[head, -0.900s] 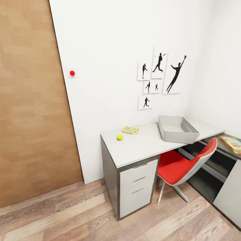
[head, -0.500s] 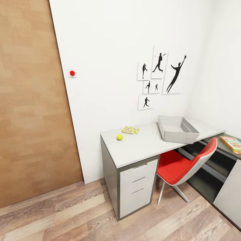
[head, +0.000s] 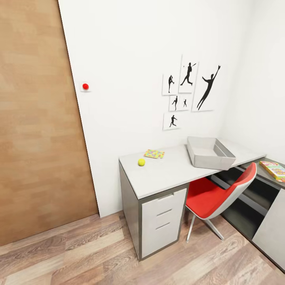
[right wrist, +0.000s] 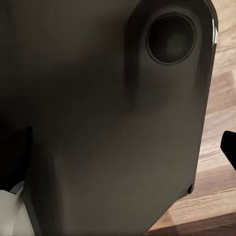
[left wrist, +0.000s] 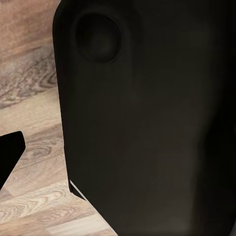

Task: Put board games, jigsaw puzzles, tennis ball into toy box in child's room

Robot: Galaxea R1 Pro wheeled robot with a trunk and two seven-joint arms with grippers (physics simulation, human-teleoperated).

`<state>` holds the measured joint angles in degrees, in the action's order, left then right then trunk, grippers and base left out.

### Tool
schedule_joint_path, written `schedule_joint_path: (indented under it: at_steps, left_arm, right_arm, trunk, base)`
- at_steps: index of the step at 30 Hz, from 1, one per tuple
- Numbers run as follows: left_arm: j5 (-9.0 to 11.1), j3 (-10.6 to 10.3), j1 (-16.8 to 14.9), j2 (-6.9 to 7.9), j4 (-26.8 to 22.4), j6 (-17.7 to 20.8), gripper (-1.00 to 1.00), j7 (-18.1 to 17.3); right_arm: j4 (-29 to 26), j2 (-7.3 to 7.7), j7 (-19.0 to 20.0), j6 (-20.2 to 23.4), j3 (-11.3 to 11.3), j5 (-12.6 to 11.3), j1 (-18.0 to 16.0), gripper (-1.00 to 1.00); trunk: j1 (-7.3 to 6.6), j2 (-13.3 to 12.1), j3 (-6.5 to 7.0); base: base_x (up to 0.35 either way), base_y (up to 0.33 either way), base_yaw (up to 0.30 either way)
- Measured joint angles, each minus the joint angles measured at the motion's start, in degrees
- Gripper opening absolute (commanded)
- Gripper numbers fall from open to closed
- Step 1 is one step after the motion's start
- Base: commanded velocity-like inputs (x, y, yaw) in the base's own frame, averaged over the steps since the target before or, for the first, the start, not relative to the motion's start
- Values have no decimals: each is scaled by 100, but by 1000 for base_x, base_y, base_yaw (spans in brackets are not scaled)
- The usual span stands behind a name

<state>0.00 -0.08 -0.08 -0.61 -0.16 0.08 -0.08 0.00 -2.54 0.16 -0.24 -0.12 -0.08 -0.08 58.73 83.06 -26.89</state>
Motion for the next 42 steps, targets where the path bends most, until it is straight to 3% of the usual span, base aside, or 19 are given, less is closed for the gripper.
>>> schedule_joint_path:
  at_steps: [23, 42]
  left_arm:
    - [0, 0, 0, 0, 0, 2, 100, 0]
    - [-11, 50, 0, -11, 0, 0, 100, -15]
  right_arm:
    - [4, 8, 0, 17, -4, -24, 0, 100]
    - [8, 0, 0, 16, -4, -24, 1, 100]
  trunk:
    - [0, 0, 0]
    - [0, 0, 0]
  base:
    - [0, 0, -4]
    - [0, 0, -235]
